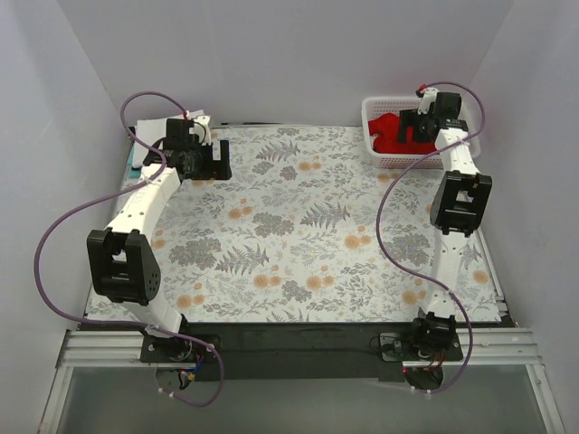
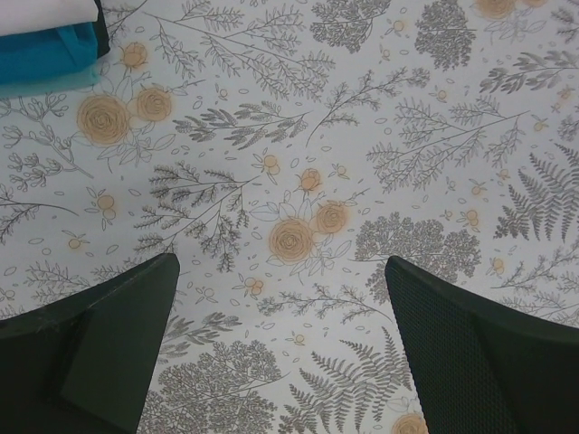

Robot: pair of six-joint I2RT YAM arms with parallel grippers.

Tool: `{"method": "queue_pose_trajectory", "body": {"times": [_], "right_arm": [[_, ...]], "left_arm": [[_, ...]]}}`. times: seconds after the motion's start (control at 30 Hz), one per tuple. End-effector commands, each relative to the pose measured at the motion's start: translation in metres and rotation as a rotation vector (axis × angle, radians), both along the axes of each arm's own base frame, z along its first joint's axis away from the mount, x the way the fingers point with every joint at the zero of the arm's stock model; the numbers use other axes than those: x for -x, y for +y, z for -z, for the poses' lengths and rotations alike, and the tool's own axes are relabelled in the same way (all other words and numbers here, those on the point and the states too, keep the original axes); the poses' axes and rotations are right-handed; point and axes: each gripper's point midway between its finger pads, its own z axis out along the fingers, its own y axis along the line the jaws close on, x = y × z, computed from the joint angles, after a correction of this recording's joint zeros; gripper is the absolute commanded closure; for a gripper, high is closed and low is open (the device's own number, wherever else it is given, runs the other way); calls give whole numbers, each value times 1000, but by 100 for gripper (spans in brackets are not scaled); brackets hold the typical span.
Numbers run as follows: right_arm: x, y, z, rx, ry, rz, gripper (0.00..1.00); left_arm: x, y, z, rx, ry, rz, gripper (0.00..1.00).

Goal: Fold and stack the t-shirts
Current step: Grab the tshirt from the pile

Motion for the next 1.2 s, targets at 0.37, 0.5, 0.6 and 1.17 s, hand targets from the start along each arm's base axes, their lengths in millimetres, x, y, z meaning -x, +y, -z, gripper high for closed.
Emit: {"method": "queue_pose_trajectory", "body": {"times": [0.37,0.5,0.6,1.17], "right_arm": [[-39,5,41,-8,-115,30,2],[-40,3,60,19,-94,57,2],[-40,6,58,26,-102,51,2],[-31,26,-161,9,-455,-51,99]], "left_arm": [[32,4,45,-18,153,-17,2],[31,5,49,-21,160,-20,2],[32,6,58,-30,181,-17,2],[20,-9,34,72,121,-31,2]]}}
